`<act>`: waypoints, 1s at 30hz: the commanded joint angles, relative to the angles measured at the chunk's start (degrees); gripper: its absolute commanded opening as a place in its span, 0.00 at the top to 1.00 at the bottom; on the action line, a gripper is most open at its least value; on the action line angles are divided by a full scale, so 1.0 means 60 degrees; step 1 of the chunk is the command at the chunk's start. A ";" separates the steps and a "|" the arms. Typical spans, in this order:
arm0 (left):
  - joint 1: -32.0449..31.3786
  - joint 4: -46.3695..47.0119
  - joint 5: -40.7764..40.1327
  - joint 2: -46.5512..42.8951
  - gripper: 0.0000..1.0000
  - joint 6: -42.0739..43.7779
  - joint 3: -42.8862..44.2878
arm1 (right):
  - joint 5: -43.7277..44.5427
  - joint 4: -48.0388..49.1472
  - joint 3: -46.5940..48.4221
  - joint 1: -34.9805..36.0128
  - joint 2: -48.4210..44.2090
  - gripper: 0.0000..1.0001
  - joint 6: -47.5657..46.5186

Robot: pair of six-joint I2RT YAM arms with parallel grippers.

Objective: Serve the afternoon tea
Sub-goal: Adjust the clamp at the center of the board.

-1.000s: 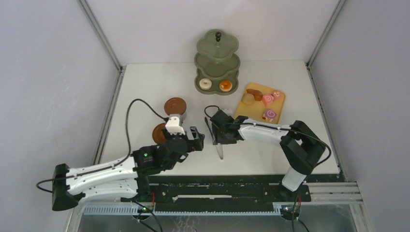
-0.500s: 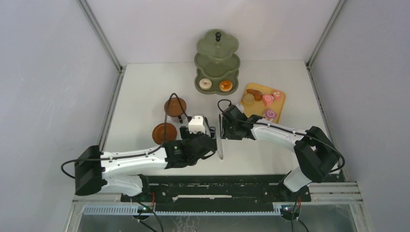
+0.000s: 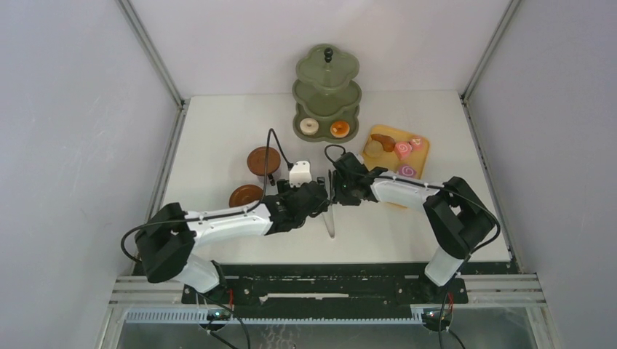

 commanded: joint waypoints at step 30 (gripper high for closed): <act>0.1967 0.1927 0.2463 0.3366 0.73 0.0447 0.1002 | 0.0765 -0.0592 0.1931 -0.0010 0.1955 0.91 -0.0381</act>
